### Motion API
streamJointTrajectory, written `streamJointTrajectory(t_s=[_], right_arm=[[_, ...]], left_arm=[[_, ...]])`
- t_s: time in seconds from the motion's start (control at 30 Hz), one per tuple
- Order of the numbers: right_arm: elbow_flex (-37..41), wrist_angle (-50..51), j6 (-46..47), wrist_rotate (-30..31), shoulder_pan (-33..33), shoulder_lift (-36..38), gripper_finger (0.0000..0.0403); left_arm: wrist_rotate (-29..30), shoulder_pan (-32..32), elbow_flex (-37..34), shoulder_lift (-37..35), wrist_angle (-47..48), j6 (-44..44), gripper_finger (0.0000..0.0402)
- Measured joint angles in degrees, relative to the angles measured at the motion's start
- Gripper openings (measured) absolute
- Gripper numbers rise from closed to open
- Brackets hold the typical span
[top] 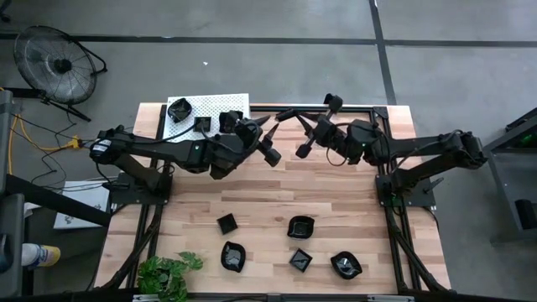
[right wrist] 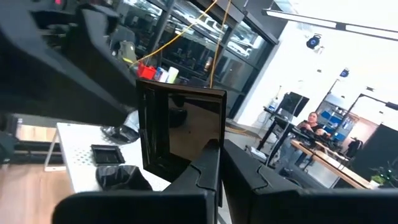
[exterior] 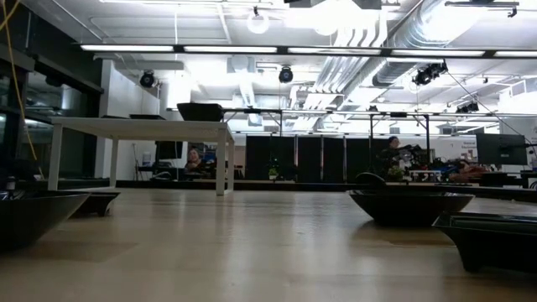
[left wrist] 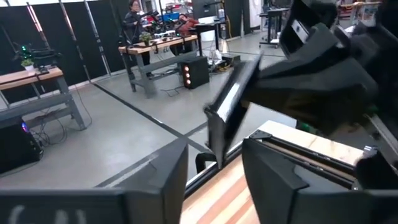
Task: Pick & Place Mini shaped plates
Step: Stack the black square plate on top of the black square plate on the shelf
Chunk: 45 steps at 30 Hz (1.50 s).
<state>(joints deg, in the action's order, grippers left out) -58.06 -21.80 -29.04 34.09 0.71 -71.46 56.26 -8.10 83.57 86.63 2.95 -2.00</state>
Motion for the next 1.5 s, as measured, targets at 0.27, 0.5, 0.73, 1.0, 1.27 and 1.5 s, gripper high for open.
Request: streamJointTrajectory(t_s=[0.27,0.5,0.73,1.0,1.27,1.5], right_arm=[[0.0,-0.6,0.0,-3.3,0.5,0.0,0.0003],[0.0,-1.2,0.0,-3.4,0.5,0.0,0.0006],[0.0,-1.2,0.0,-4.3,0.5,0.0,0.0004],[0.0,-1.2,-2.4,-4.0,0.5,0.0,0.0003],[0.0,-1.2,-2.6,-3.7,0.5,0.0,0.0008],[0.0,-2.1,-3.4,-2.9,0.5,0.0,0.0006]], left_arm=[[-0.2,0.0,0.0,0.0,0.0,0.0,0.0112],[-1.8,1.4,0.0,0.0,0.0,-0.7,0.0112],[-2.2,1.4,0.0,0.0,0.1,-1.3,0.011],[-1.7,1.4,0.0,0.0,0.1,-1.6,0.011],[-1.6,1.4,0.0,0.0,0.1,-2.0,0.011],[-1.6,1.4,0.0,-0.1,0.1,-2.8,0.007]])
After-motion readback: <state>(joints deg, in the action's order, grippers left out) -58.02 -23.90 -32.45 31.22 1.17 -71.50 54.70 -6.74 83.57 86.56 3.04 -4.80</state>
